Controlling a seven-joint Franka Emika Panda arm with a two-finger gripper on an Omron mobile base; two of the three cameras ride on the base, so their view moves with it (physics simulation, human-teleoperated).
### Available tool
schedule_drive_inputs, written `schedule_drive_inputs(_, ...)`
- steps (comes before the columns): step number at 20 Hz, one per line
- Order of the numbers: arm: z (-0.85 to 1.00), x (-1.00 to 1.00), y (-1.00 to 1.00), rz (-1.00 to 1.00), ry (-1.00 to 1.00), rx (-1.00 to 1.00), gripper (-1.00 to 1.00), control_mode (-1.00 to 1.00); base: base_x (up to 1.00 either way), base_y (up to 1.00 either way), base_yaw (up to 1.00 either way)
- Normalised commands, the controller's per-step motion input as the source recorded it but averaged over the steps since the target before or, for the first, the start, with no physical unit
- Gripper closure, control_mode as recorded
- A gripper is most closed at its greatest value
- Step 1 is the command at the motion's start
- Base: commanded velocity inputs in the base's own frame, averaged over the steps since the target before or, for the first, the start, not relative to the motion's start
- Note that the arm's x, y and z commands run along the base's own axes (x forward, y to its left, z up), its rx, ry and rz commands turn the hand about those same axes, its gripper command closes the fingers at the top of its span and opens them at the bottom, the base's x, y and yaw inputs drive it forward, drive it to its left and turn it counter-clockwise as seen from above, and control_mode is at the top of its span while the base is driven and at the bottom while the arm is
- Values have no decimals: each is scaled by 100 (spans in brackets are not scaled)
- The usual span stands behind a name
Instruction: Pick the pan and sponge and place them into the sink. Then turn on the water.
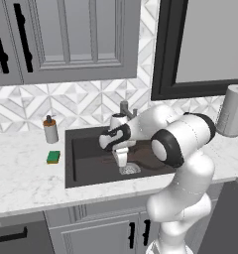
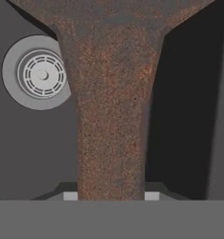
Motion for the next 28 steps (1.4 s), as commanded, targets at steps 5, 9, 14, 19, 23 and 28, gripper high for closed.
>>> schedule_drive_inputs(5, -36, 30, 0, -9, 0, 0, 100, -100, 0, 0, 0)
schedule_drive_inputs(9, -36, 27, 0, -8, 0, -1, 100, -100, 0, 0, 0)
schedule_drive_inputs(14, -39, 27, 0, -7, 0, -2, 100, -100, 0, 0, 0)
schedule_drive_inputs(19, -37, 23, 0, -6, 0, -1, 100, -100, 0, 0, 0)
schedule_drive_inputs(23, -41, 24, 0, -5, 0, -2, 100, -100, 0, 0, 0)
schedule_drive_inputs(28, -44, 26, 0, -4, 0, -2, 100, -100, 0, 0, 0)
